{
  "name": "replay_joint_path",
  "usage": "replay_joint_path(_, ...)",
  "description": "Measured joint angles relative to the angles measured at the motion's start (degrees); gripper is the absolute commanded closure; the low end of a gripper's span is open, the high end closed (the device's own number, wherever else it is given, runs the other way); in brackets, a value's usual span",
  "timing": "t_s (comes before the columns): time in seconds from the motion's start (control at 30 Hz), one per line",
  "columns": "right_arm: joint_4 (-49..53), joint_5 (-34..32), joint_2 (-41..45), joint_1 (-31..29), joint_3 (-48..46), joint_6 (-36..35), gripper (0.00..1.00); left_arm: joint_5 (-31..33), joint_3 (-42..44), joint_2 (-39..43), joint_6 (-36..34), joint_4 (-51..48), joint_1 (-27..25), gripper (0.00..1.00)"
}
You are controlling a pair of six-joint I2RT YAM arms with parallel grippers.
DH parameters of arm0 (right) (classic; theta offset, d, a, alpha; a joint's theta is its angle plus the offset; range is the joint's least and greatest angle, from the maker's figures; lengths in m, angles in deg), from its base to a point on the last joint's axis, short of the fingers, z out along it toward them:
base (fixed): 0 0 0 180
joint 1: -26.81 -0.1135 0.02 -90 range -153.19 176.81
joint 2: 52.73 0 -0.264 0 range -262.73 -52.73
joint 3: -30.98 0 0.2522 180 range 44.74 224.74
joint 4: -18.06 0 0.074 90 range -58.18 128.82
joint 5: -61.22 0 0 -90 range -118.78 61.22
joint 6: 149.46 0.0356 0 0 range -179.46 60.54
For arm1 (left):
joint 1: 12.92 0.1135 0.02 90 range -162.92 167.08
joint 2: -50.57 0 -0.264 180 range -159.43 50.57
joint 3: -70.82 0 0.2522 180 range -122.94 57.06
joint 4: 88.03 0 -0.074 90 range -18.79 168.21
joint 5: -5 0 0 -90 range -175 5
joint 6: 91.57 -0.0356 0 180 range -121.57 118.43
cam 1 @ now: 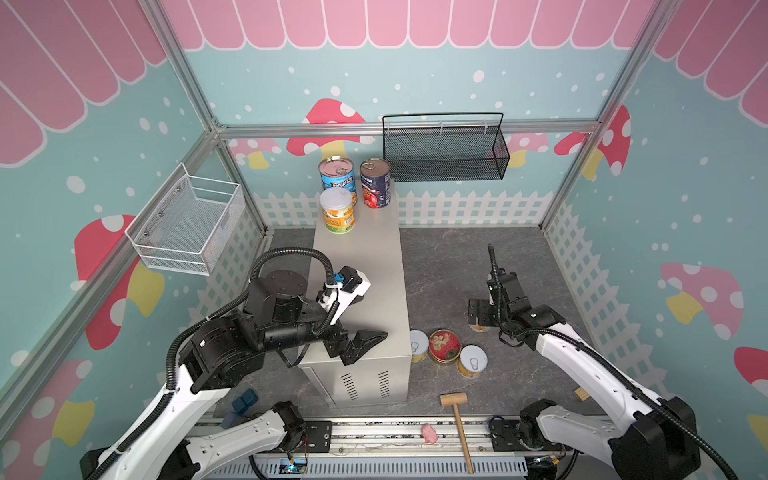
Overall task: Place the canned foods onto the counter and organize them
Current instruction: 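Open and pull back the left gripper while the right gripper lowers to floor cans, then grasp the yellow pineapple can with white pull-tab lid using the right gripper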
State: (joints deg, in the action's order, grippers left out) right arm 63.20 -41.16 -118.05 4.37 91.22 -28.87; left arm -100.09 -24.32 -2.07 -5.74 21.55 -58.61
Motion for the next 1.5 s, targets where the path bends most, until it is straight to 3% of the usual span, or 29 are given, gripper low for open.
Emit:
replay_joint_path(0.5,-11.2,-0.1,-10.3,2.6,-4.7,2.7,0.02,0.2,2.5,-0.3,-2.4,1.9,-0.1,0.0)
replay_joint_path(0.97,-16.6,1.1,-13.3,3.1,-6.0,2.5,0.12,-5.9,-1.8,-7.3,-3.6,2.5,-0.2,0.0)
replay_joint_path(1.5,-17.9,1.2,-16.3,3.3,-5.0,0.0,0.26,-6.1,-5.7,-12.7,-3.8,2.4,-3.0,0.0)
